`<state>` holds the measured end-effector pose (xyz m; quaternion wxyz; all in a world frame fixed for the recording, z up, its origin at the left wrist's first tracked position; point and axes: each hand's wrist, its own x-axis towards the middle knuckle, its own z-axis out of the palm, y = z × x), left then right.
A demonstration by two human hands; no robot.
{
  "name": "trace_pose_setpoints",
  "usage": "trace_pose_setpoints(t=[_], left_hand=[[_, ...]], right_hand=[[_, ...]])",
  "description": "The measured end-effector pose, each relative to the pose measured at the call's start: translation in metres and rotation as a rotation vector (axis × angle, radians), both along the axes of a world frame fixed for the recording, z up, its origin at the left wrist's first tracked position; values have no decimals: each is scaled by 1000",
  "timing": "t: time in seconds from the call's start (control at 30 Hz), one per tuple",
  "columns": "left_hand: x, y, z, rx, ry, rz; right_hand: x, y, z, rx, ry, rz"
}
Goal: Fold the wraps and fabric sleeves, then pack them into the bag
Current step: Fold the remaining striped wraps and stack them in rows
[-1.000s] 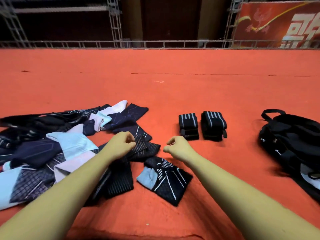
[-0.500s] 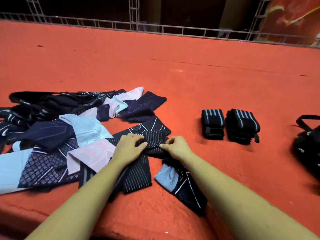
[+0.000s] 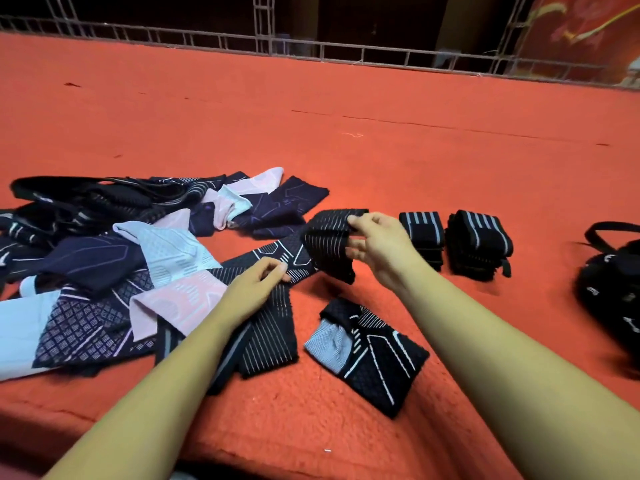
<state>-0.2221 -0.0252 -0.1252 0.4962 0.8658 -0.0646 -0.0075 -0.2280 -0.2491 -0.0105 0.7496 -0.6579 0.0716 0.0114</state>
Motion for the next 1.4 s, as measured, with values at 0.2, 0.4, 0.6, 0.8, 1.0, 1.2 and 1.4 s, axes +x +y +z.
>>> trace_pose_setpoints(t=[0.2,0.4,0.6,0.8,1.0,1.2,1.4], left_hand=[[-22,-21,55,-150,-145,-51],[-59,-77,108,-395,-118,-244],[-82,-108,94,-617,73,-233],[-87,-122,110,-635,188,-297],[-90,-131,120,-524,239,-303],[-98,-128,119,-548,361,-409],[-109,-124,118,-725,606,-594]], right_hand=[[-35,-11,41,83,-62,32],[-75,-27,36,-44,-134,-28],[-113,-67,27,-467,-370,113],[-115,-94,35,-533,-319,23],[-103,-107,37,-417,-103,-71],[-85,-131,35,-234,-54,-366],[-78,-147,51,-74,-179,-369]])
